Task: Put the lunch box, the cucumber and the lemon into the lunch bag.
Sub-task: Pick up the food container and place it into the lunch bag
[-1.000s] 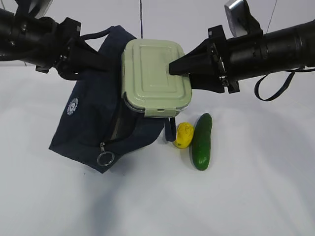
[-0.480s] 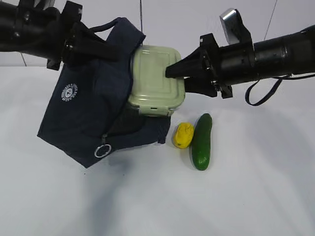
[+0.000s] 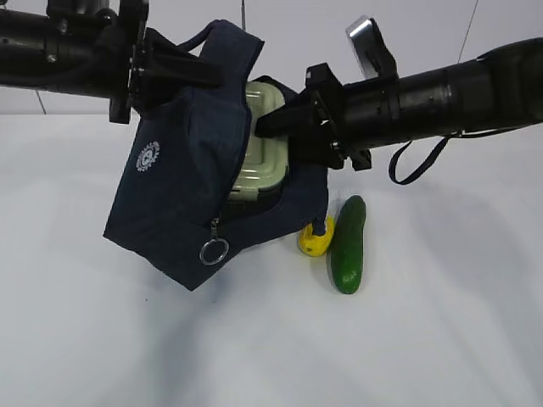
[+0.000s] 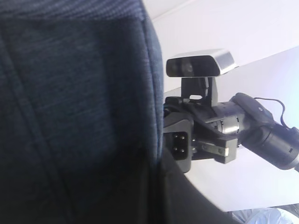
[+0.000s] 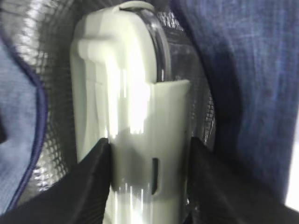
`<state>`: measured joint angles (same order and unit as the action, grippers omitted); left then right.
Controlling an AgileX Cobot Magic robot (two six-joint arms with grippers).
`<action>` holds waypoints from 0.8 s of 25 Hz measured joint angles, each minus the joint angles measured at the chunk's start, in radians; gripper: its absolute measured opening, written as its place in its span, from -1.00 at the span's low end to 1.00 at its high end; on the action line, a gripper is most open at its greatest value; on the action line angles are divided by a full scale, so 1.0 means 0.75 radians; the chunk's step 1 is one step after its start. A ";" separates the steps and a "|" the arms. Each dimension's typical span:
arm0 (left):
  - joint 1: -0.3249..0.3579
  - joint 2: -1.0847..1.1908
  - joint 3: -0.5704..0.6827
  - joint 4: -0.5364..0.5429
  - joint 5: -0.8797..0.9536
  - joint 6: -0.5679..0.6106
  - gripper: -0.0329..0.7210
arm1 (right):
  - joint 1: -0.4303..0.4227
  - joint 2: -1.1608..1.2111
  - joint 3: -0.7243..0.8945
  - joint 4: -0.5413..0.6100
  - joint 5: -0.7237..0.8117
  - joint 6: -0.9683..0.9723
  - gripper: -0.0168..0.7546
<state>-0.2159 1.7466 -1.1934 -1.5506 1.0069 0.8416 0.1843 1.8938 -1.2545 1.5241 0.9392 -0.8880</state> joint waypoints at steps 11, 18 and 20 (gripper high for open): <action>0.000 0.110 -0.005 0.000 0.000 0.077 -0.93 | 0.077 0.194 -0.094 0.073 -0.048 -0.016 0.00; 0.000 0.112 -0.005 0.000 -0.013 0.085 -0.93 | 0.126 0.326 -0.181 0.088 -0.051 -0.016 0.00; 0.000 0.112 -0.005 0.000 -0.025 0.085 -0.93 | 0.126 0.335 -0.184 0.088 -0.051 -0.016 0.00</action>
<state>-0.2159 1.8307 -1.1972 -1.5506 0.9880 0.9055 0.2789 2.1447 -1.3922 1.5899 0.9011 -0.8998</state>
